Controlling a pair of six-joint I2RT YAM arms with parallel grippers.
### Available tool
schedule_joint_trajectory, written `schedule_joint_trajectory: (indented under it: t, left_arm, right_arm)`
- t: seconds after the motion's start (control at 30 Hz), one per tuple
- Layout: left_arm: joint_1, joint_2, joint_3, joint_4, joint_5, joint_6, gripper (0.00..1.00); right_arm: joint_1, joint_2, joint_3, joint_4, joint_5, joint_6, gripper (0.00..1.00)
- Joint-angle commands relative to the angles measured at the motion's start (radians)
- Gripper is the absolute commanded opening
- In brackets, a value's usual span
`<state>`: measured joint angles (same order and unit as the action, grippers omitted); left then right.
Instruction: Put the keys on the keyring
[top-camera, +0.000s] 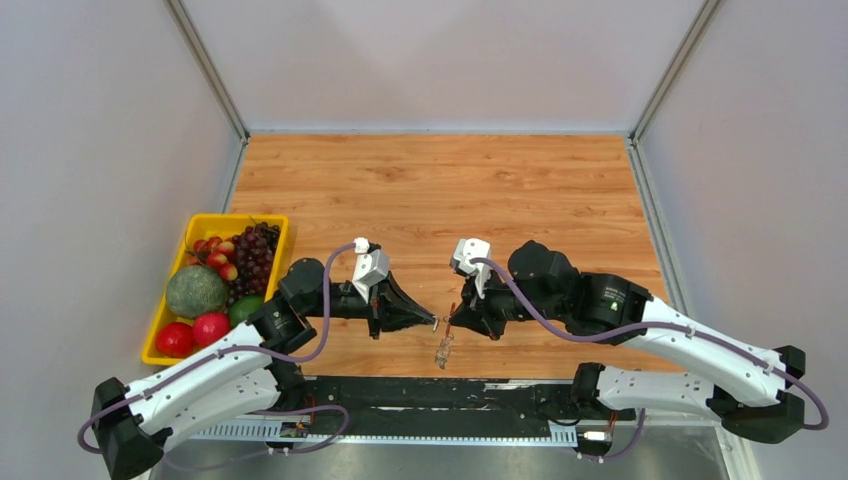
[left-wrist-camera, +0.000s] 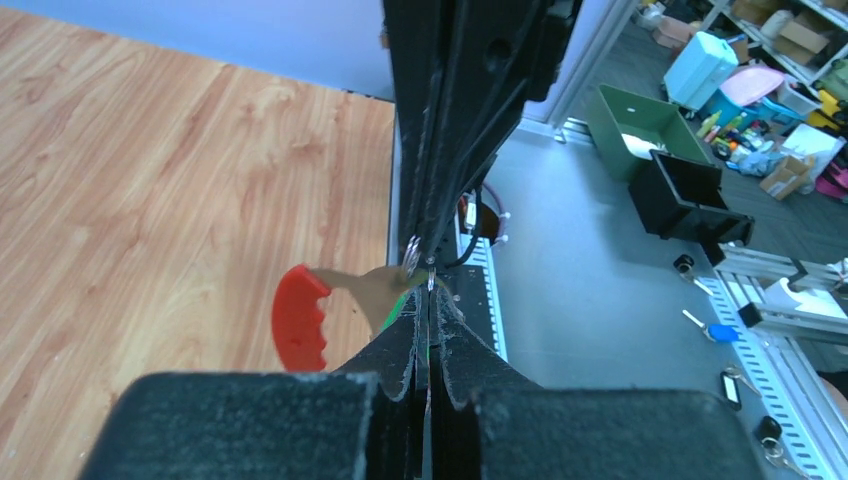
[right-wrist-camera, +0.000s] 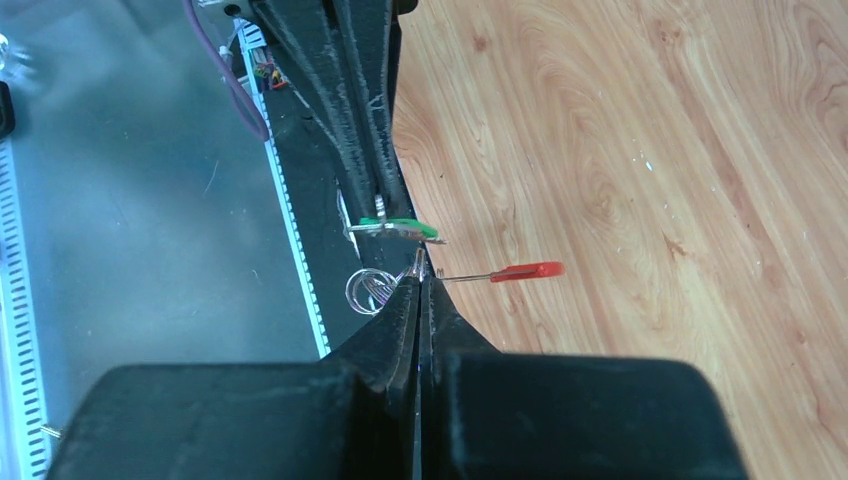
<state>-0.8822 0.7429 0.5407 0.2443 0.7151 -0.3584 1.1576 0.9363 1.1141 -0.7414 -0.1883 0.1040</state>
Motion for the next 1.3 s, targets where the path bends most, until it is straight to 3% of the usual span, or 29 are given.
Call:
schedule_joint_trajectory:
  t: [0.0,0.67,1.27]
  left_arm:
    - [-0.004,-0.019,0.059,0.016,0.065,-0.031,0.00]
    - [-0.004,0.017,0.167,-0.263,-0.136,0.049,0.00]
    - [-0.003,0.016,0.203,-0.280,-0.162,0.041,0.00]
  right_arm:
    - [0.008,0.024,0.057,0.061,-0.023,-0.073,0.00]
    - [0.072,0.078,0.107,0.082,0.187,-0.010,0.00]
    - [0.080,0.106,0.112,0.080,0.268,0.017,0.00]
